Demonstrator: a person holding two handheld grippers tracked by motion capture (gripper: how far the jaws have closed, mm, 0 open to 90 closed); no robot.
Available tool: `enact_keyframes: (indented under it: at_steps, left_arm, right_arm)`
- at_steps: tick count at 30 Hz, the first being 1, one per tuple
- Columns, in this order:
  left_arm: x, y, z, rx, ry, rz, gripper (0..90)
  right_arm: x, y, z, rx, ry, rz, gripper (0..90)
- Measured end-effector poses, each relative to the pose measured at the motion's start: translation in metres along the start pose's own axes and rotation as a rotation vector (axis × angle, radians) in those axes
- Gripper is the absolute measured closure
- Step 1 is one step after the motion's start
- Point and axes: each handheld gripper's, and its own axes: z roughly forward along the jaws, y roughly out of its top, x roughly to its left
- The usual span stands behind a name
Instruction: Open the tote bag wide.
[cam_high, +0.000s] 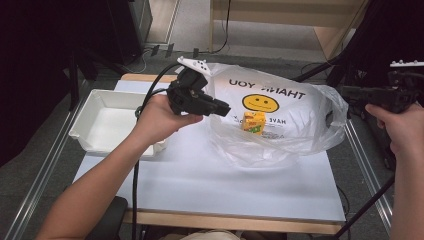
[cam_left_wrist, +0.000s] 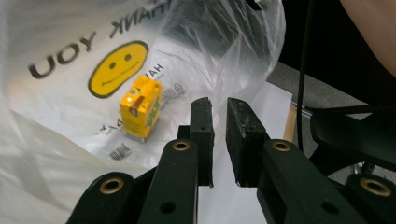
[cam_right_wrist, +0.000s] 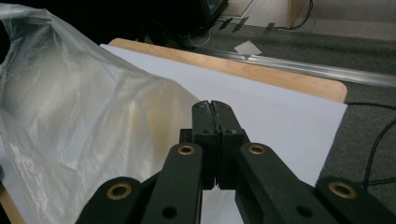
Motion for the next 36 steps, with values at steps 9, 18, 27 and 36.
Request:
enact_keyframes:
  at_steps: [9,18,27,36]
  left_arm:
    - [0.015,0.022,0.008,0.03,0.036,-0.001,79.9]
    - [0.027,0.032,0.003,0.028,0.064,-0.005,80.3]
    - [0.041,0.054,-0.002,0.031,0.078,-0.008,88.6]
    - [0.058,0.053,0.03,0.095,0.092,-0.032,89.1]
  right_arm:
    - [0.02,0.038,0.016,0.009,0.066,-0.05,89.7]
    - [0.06,0.049,0.022,0.039,0.141,-0.156,90.0]
    - [0.075,0.043,0.033,0.088,0.161,-0.222,90.0]
    - [0.067,0.032,0.059,0.145,0.147,-0.205,90.0]
